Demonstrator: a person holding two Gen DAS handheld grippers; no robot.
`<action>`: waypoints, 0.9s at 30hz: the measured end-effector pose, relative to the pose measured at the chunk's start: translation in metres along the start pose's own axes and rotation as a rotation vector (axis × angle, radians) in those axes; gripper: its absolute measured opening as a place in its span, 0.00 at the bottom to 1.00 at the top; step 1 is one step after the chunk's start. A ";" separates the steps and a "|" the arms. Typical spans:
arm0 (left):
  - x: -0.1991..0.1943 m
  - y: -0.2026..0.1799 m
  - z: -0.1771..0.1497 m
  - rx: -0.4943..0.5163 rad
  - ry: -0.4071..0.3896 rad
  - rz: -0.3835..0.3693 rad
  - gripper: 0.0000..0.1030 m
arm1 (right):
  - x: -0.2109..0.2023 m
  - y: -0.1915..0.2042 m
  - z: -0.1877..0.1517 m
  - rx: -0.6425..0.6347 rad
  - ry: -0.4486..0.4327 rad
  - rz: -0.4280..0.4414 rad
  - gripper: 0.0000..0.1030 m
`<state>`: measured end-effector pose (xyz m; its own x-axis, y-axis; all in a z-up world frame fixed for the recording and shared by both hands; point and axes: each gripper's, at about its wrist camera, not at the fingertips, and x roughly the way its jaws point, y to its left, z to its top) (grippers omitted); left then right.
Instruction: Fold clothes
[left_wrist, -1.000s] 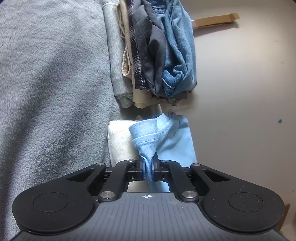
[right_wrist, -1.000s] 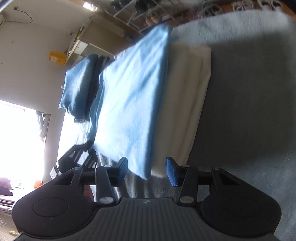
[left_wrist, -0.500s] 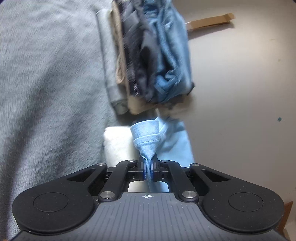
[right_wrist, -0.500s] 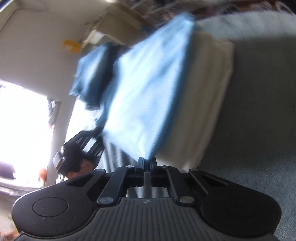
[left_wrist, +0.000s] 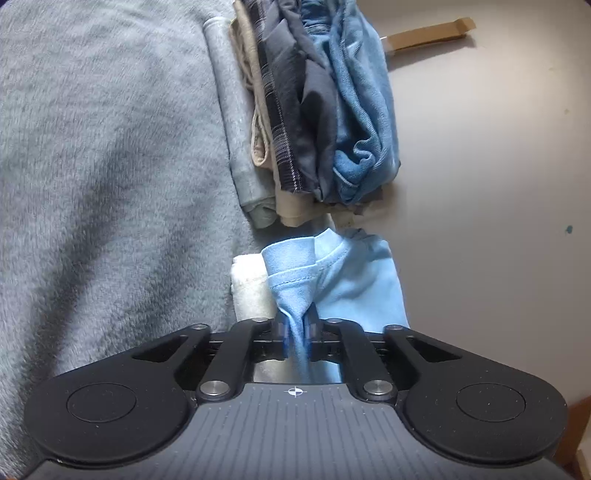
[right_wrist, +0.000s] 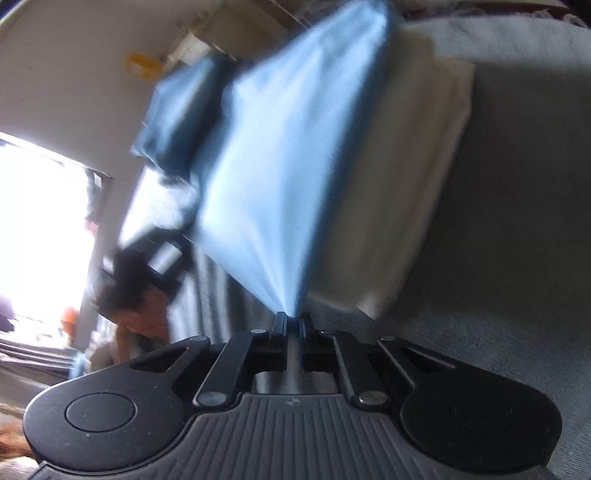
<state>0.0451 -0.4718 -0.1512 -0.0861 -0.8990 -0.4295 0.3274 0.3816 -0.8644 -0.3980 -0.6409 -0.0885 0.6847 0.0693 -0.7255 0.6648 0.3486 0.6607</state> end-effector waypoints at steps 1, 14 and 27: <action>-0.004 -0.002 0.001 0.027 -0.017 0.029 0.36 | -0.005 -0.002 0.000 -0.010 -0.009 -0.021 0.20; -0.040 -0.126 -0.085 0.797 -0.208 0.056 0.42 | -0.072 0.059 0.072 -0.522 -0.547 -0.372 0.23; 0.028 -0.145 -0.195 1.155 0.036 -0.073 0.40 | 0.003 0.030 0.119 -0.472 -0.529 -0.628 0.12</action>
<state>-0.1880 -0.5105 -0.0883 -0.1607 -0.8970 -0.4118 0.9836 -0.1111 -0.1418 -0.3406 -0.7411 -0.0479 0.3665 -0.6516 -0.6642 0.8474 0.5286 -0.0510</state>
